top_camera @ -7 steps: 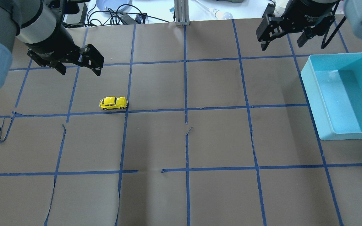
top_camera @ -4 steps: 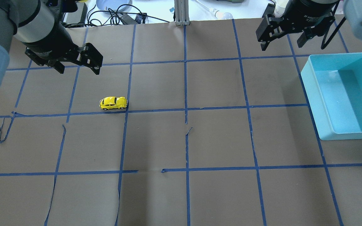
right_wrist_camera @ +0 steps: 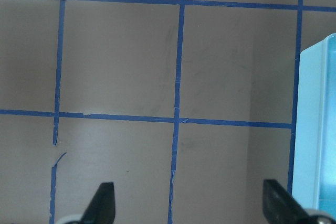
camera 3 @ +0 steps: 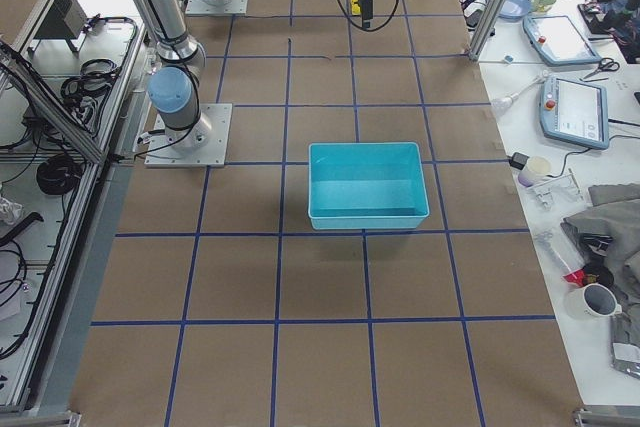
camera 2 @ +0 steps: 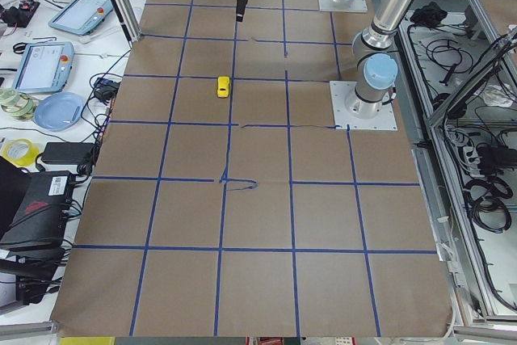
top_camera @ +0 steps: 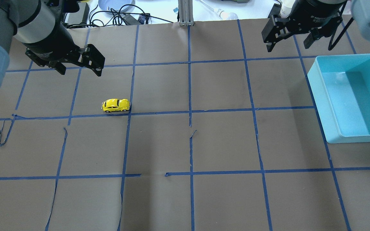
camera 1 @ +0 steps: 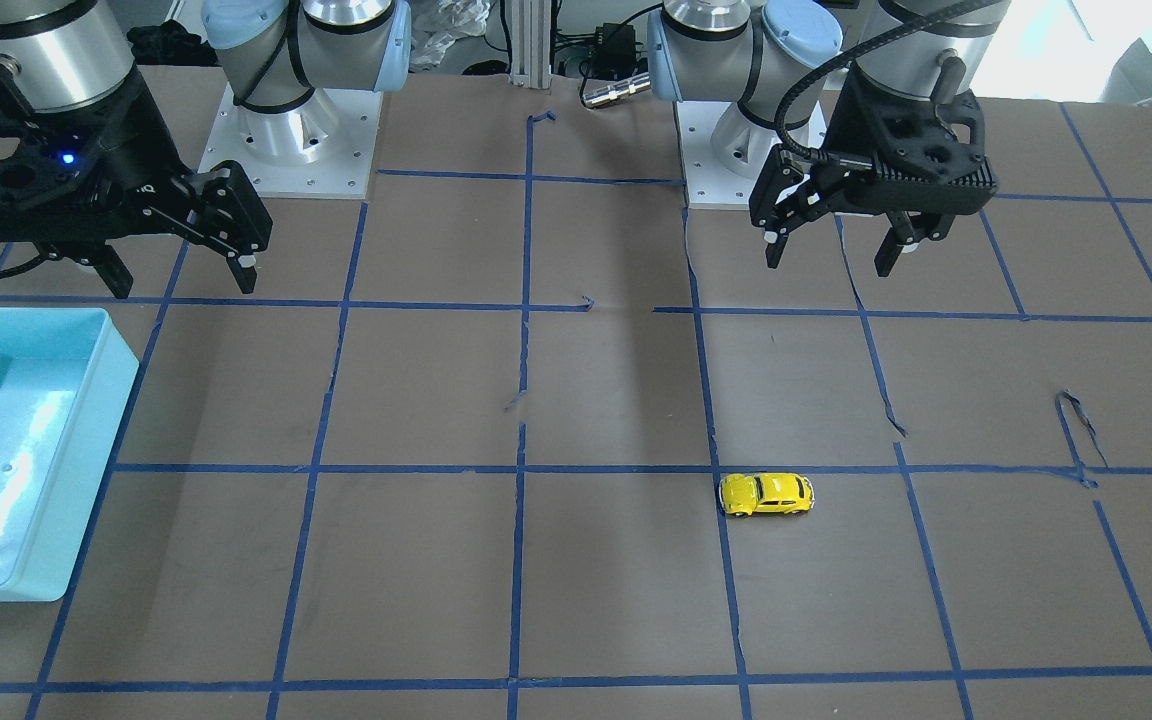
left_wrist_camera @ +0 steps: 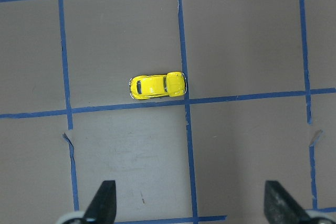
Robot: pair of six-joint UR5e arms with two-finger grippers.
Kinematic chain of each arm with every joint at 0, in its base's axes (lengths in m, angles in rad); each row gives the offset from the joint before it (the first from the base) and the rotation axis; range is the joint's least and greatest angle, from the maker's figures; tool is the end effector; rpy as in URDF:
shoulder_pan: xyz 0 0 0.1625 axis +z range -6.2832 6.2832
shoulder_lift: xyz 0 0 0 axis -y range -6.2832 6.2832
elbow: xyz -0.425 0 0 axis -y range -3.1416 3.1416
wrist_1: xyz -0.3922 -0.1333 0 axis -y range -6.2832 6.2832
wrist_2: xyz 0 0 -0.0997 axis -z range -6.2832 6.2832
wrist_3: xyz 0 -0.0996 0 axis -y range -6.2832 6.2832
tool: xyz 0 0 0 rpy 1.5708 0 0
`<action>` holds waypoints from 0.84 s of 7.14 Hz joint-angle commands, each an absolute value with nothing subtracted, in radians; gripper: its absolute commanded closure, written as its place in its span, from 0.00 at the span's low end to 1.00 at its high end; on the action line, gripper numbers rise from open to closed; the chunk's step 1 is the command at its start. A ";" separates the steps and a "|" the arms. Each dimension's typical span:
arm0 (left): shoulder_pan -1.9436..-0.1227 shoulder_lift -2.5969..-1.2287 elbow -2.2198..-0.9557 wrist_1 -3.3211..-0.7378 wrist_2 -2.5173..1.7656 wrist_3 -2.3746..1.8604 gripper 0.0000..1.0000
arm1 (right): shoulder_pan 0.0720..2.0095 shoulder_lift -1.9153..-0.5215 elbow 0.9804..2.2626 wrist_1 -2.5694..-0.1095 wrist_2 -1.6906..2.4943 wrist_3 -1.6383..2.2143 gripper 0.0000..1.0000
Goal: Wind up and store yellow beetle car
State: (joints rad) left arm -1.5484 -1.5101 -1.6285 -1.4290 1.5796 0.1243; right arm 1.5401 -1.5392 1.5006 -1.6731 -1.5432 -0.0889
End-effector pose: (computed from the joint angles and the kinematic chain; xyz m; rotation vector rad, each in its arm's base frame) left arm -0.1217 -0.4823 0.5037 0.1576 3.1102 -0.2242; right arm 0.1201 -0.5220 0.5178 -0.0937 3.1132 -0.2220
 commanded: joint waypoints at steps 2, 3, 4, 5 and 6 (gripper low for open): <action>-1.478 -1.523 -1.635 -1.427 1.536 0.355 0.00 | 1.540 -1.540 1.502 -1.674 -1.543 -0.089 0.00; -1.464 -1.537 -1.647 -1.427 1.536 0.418 0.00 | 1.540 -1.540 1.500 -1.674 -1.543 -0.089 0.00; -1.463 -1.573 -1.666 -1.421 1.528 0.507 0.00 | 1.540 -1.539 1.500 -1.674 -1.543 -0.090 0.00; -1.463 -1.616 -1.684 -1.348 1.502 0.559 0.00 | 1.540 -1.539 1.500 -1.674 -1.543 -0.091 0.00; -1.463 -1.649 -1.692 -1.336 1.503 0.640 0.00 | 1.540 -1.539 1.502 -1.674 -1.543 -0.091 0.00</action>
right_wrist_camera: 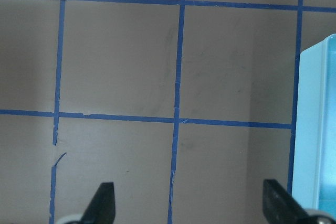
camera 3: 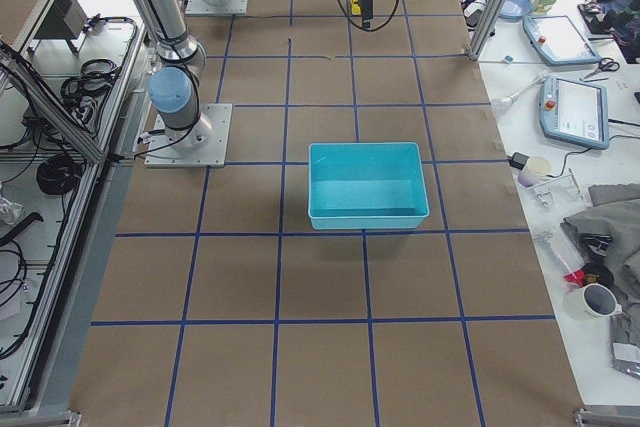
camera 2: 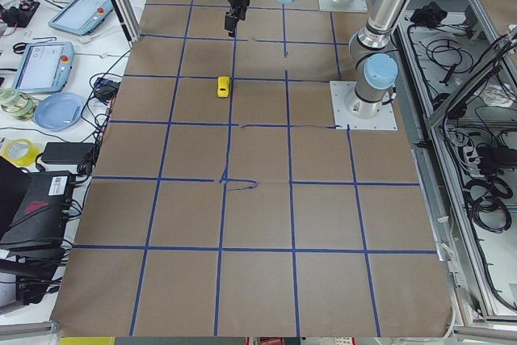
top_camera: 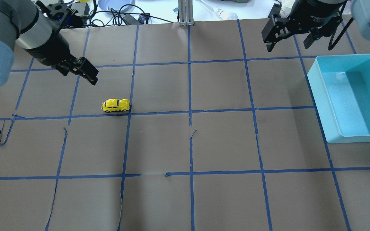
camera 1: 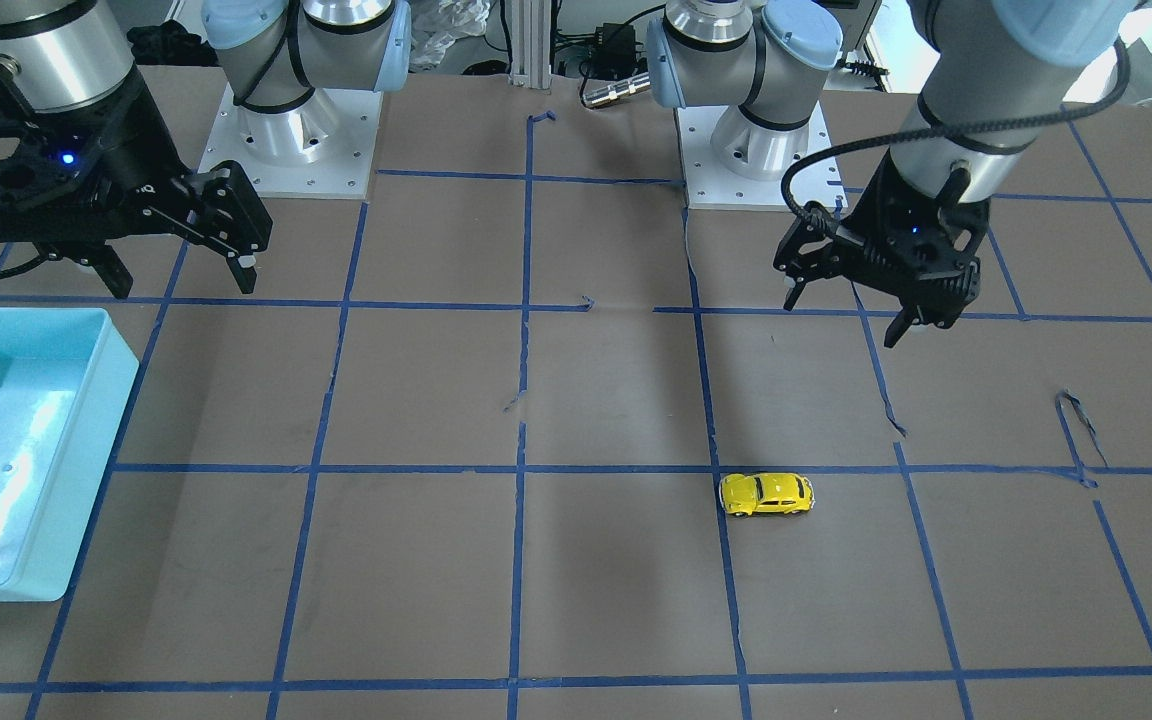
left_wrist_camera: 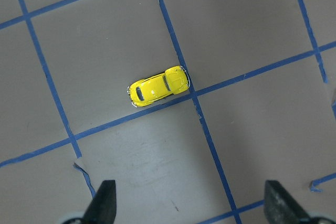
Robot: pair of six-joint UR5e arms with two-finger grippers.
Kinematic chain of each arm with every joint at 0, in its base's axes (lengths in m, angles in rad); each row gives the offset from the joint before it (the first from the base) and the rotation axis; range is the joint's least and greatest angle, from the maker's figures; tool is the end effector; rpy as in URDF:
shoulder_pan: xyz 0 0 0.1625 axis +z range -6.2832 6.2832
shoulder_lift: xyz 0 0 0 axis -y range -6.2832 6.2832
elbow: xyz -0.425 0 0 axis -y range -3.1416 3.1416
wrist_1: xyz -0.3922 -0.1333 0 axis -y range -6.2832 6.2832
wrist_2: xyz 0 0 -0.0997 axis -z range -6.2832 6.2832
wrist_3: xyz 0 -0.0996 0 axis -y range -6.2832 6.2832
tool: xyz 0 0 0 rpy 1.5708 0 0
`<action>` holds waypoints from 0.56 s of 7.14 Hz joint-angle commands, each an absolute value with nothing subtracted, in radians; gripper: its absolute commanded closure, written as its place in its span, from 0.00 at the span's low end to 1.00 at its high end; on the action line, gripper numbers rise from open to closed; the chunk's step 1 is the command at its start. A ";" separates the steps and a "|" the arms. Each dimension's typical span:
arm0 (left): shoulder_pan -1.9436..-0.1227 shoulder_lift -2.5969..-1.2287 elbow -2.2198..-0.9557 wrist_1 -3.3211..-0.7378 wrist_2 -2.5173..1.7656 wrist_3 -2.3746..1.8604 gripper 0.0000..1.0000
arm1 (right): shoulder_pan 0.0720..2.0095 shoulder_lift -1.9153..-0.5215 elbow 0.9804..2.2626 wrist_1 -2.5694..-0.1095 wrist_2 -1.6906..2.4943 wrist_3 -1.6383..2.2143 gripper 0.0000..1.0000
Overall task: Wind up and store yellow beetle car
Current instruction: 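Lower the left gripper down onto the yellow beetle car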
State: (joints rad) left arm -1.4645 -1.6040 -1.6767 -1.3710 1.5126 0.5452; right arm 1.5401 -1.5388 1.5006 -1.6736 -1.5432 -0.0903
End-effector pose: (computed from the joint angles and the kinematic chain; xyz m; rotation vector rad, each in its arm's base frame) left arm -0.0844 -0.5200 0.4397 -0.6783 -3.0286 0.1182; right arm 0.1201 -0.5221 0.5177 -0.0958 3.1132 -0.2222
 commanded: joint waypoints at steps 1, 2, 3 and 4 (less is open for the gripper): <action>-1.463 -1.676 -1.693 -1.329 1.505 0.723 0.00 | 1.540 -1.539 1.500 -1.674 -1.543 -0.092 0.00; -1.463 -1.699 -1.695 -1.324 1.512 0.765 0.00 | 1.540 -1.539 1.502 -1.674 -1.543 -0.092 0.00; -1.466 -1.732 -1.698 -1.286 1.514 0.832 0.00 | 1.540 -1.539 1.502 -1.674 -1.543 -0.092 0.00; -1.470 -1.758 -1.713 -1.251 1.517 0.927 0.00 | 1.540 -1.539 1.500 -1.674 -1.543 -0.092 0.00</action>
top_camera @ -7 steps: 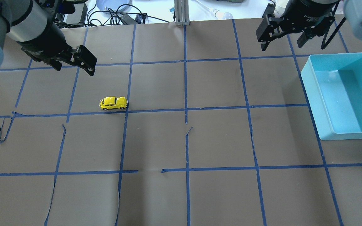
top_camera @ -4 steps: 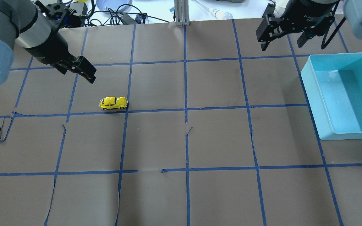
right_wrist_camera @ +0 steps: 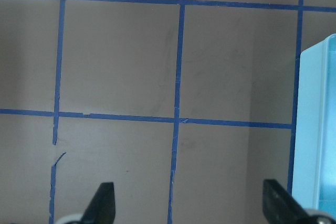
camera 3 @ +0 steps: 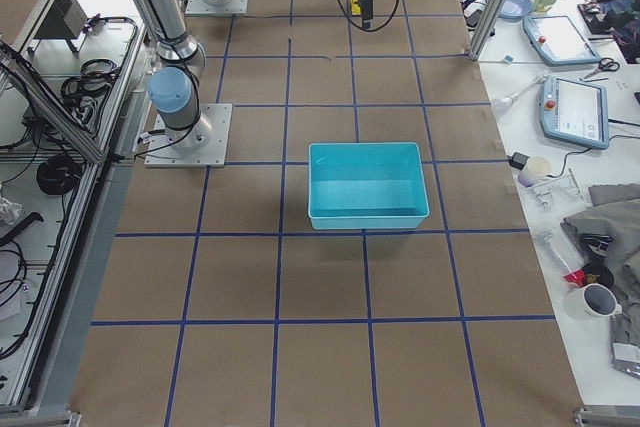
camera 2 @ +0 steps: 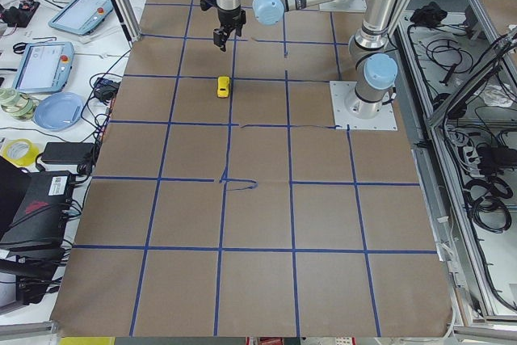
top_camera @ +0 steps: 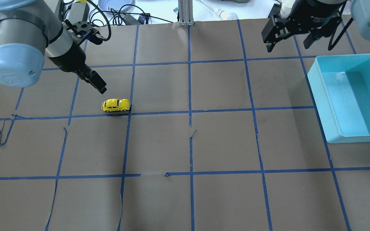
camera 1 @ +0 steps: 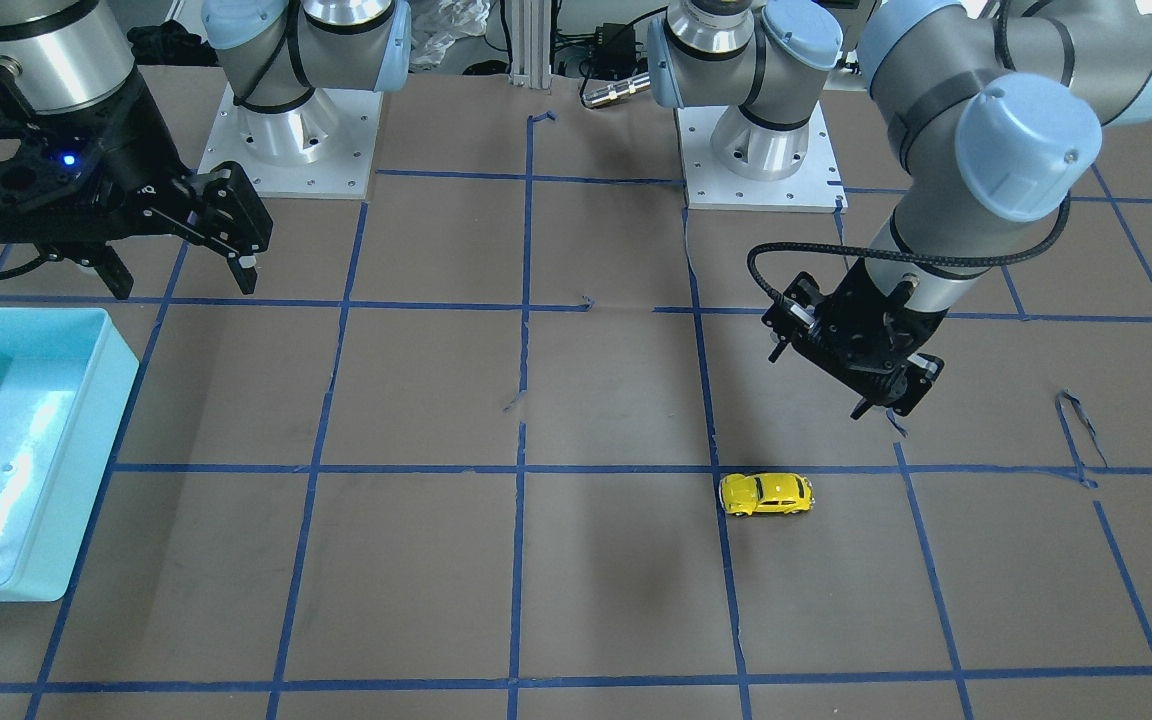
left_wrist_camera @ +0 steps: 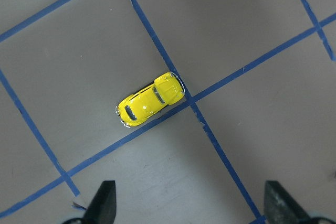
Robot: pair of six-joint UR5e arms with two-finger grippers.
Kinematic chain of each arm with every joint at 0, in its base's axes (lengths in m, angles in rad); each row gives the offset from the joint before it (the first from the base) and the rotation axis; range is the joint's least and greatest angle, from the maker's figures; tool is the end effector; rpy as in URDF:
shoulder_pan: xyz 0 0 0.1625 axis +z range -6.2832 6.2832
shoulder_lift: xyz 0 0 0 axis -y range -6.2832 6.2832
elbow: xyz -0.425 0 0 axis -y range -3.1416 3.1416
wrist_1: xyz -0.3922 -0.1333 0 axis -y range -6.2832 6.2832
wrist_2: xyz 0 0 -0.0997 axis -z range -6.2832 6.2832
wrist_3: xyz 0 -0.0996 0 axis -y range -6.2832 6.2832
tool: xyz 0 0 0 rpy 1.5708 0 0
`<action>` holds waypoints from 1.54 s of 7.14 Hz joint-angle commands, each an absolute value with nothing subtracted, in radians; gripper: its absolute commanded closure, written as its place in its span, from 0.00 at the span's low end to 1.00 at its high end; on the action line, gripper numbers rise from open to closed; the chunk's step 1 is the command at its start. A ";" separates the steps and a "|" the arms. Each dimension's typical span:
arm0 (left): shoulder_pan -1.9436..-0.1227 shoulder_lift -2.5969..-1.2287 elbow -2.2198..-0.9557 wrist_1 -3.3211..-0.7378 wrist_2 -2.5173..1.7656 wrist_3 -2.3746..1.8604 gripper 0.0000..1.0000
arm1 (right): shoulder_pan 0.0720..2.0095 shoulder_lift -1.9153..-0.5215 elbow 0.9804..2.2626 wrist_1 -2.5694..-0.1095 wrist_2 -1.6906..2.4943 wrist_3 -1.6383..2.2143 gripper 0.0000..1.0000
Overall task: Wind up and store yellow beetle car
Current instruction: 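Lower the left gripper down onto the yellow beetle car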
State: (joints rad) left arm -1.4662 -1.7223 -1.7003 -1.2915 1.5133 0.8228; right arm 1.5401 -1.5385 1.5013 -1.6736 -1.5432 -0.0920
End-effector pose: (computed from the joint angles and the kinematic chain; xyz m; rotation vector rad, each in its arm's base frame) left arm -0.0818 -0.5521 0.3743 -1.0856 -2.8922 0.0374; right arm 0.1201 -0.5222 0.5172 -0.0985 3.1133 -0.2206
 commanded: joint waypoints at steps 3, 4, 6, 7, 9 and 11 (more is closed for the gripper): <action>-1.470 -1.845 -1.793 -1.044 1.595 1.306 0.00 | 1.540 -1.539 1.502 -1.674 -1.543 -0.092 0.00; -1.470 -1.859 -1.840 -0.970 1.592 1.384 0.00 | 1.540 -1.539 1.502 -1.674 -1.542 -0.092 0.00; -1.471 -1.911 -1.858 -0.864 1.588 1.509 0.02 | 1.540 -1.539 1.500 -1.674 -1.543 -0.092 0.00; -1.474 -1.927 -1.862 -0.864 1.586 1.543 0.02 | 1.540 -1.540 1.502 -1.674 -1.543 -0.092 0.00; -1.474 -1.942 -1.875 -0.855 1.583 1.627 0.02 | 1.540 -1.539 1.502 -1.674 -1.543 -0.092 0.00; -1.474 -1.979 -1.873 -0.815 1.579 1.629 0.02 | 1.540 -1.540 1.502 -1.674 -1.543 -0.092 0.00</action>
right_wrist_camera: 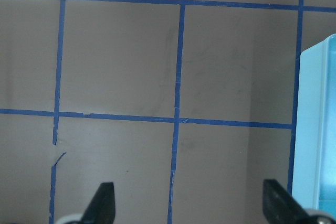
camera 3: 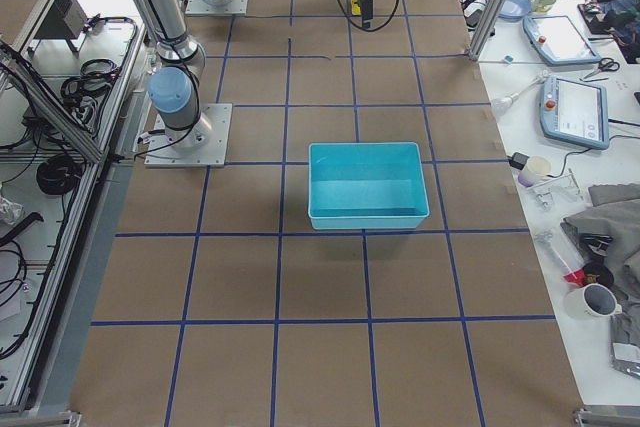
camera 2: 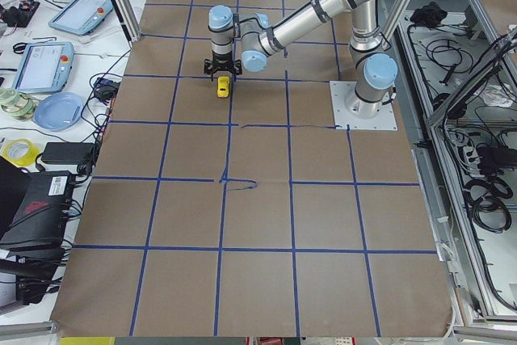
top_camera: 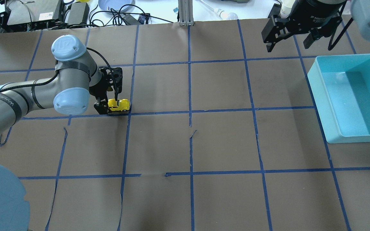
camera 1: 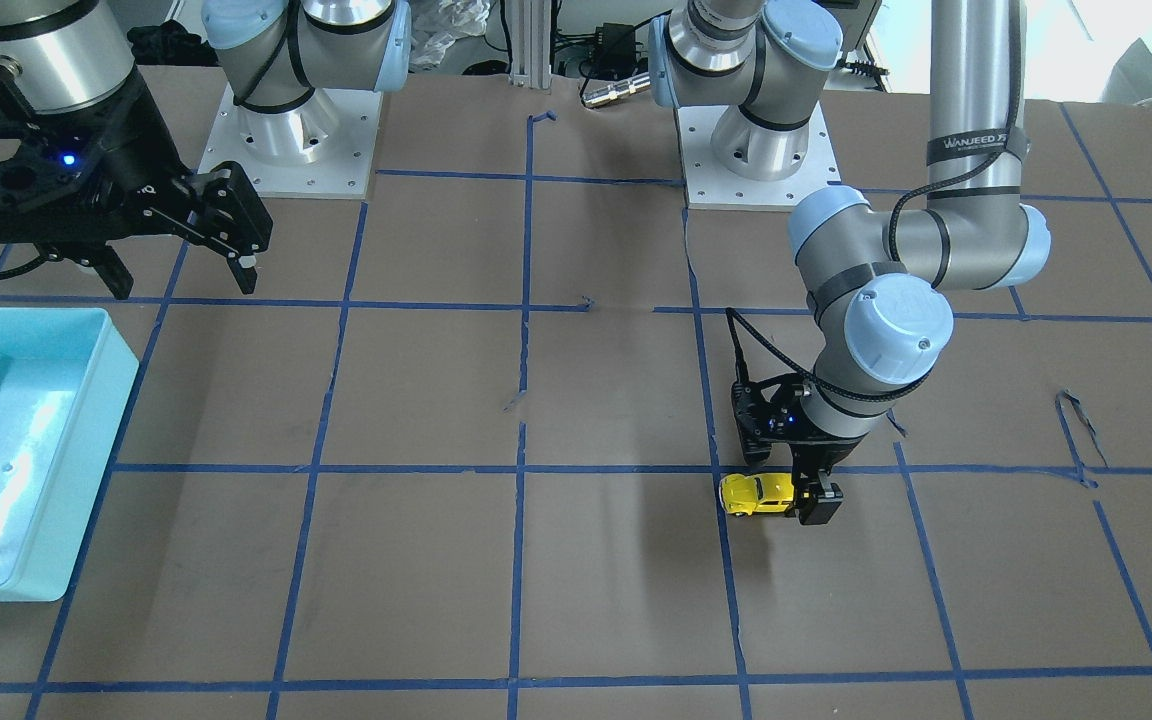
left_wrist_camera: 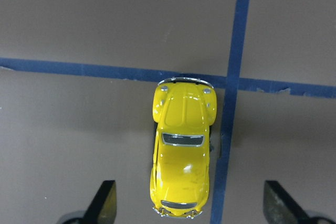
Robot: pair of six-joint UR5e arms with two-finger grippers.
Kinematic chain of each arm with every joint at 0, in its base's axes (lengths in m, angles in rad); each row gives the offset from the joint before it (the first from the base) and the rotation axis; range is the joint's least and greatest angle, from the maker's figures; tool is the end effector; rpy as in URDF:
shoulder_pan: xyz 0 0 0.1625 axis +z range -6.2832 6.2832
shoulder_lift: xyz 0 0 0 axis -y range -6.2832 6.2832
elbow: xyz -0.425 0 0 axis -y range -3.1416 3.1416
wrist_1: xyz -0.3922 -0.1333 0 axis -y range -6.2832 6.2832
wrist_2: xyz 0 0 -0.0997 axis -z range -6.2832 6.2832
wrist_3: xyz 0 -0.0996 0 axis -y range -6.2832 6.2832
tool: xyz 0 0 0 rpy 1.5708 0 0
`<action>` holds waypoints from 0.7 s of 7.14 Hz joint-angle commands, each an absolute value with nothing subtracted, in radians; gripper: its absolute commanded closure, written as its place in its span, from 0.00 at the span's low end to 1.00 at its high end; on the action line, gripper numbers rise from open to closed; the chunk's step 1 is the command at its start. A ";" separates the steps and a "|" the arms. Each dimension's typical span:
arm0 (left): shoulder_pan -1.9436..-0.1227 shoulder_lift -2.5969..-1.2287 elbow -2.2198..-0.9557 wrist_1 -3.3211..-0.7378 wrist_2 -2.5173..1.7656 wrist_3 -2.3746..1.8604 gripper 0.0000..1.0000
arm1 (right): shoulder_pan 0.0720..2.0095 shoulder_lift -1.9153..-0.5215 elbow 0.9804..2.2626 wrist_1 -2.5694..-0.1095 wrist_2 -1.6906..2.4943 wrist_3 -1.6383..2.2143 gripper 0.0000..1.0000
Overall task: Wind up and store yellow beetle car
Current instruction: 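Close the left gripper on the yellow car's rear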
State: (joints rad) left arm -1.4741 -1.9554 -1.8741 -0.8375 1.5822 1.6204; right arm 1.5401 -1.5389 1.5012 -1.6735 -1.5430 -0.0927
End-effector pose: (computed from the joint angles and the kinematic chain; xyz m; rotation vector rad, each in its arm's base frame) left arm -0.0768 -0.5767 0.2125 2.1393 2.2430 -0.0326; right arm 0.1201 -0.5221 0.5174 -0.0996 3.1131 -0.2213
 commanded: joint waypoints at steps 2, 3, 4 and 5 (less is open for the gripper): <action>-1.474 -2.009 -1.873 -0.781 1.562 1.621 0.02 | 1.540 -1.540 1.502 -1.674 -1.543 -0.092 0.00; -1.474 -2.010 -1.873 -0.781 1.560 1.623 0.02 | 1.540 -1.540 1.502 -1.674 -1.543 -0.092 0.00; -1.474 -2.010 -1.873 -0.785 1.560 1.623 0.03 | 1.540 -1.540 1.502 -1.674 -1.543 -0.092 0.00; -1.473 -2.008 -1.873 -0.793 1.562 1.617 0.06 | 1.540 -1.540 1.502 -1.674 -1.543 -0.092 0.00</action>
State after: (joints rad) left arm -1.4739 -2.0082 -1.8728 -0.7863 1.5608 1.6215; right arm 1.5401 -1.5400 1.5018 -1.6735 -1.5432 -0.0921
